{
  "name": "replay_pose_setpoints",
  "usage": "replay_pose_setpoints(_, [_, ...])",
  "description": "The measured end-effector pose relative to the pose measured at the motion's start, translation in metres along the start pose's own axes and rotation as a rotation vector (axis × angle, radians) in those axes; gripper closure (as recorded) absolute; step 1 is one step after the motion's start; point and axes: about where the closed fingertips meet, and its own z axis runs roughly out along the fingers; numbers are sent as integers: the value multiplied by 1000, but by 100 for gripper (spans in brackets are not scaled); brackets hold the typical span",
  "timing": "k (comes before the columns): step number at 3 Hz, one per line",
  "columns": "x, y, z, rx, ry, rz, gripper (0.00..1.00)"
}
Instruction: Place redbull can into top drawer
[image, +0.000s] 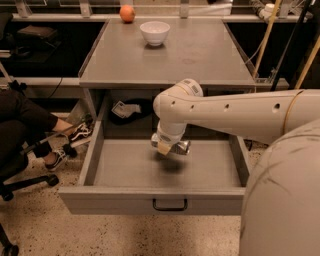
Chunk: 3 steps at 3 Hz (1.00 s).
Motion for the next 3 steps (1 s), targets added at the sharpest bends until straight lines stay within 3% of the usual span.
replay_pose_setpoints(1, [0,0,0,0,0,0,12])
replay_pose_setpoints(2, [0,0,0,0,0,0,0])
replay_pose_setpoints(3, [0,0,0,0,0,0,0])
